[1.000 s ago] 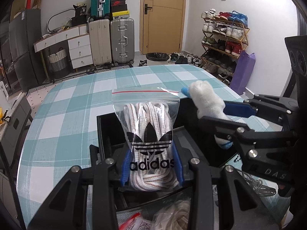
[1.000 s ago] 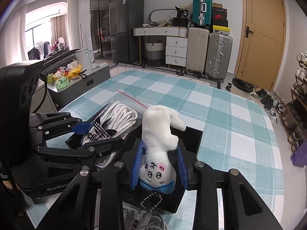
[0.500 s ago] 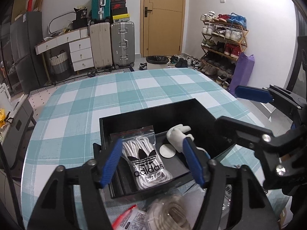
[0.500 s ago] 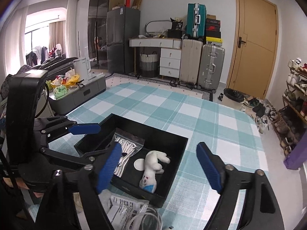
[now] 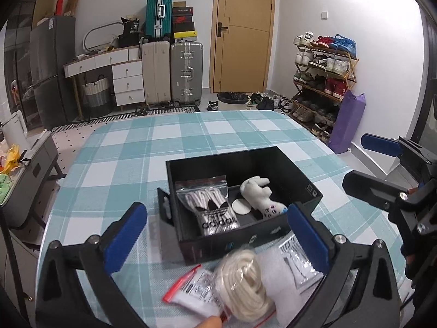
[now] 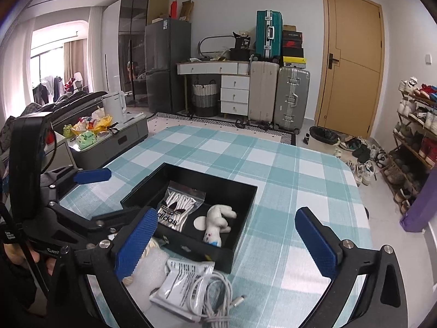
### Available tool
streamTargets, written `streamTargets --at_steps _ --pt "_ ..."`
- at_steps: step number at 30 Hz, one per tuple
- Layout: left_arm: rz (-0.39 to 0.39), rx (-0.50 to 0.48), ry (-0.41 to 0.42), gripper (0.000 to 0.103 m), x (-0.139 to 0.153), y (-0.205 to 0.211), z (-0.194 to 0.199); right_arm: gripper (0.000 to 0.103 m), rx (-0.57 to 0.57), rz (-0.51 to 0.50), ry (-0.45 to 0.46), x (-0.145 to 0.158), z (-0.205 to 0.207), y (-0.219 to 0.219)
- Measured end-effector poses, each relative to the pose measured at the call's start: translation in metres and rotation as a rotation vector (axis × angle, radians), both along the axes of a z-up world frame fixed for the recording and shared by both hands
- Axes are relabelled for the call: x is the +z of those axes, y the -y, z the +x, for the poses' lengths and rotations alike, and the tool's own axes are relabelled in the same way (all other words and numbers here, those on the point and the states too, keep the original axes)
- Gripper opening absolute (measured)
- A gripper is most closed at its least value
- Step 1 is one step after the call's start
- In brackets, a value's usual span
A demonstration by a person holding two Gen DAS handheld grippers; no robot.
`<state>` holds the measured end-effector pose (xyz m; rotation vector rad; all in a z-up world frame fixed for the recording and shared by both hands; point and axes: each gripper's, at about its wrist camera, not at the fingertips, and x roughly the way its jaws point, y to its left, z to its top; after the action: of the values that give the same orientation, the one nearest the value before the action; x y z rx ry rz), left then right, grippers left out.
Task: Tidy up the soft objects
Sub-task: 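Open both tools to drop the lace bag and doll into the box, then move both tools back toward the remaining foam and white cable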
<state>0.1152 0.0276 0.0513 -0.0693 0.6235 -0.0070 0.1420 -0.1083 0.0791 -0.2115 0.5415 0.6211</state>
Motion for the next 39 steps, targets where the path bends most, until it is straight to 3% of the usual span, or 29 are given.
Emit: streamTargets --at_steps 9,18,39 --pt "0.027 0.039 -0.003 0.103 -0.011 -0.007 -0.023 0.102 -0.006 -0.005 -0.025 -0.019 -0.017 0.005" --pt "-0.004 0.061 -0.015 0.103 -0.025 -0.011 -0.037 0.102 -0.01 -0.02 -0.066 -0.035 -0.025 0.014" --pt "0.005 0.025 -0.049 0.103 -0.042 0.02 -0.045 0.102 -0.004 -0.19 -0.196 -0.092 -0.023 0.03"
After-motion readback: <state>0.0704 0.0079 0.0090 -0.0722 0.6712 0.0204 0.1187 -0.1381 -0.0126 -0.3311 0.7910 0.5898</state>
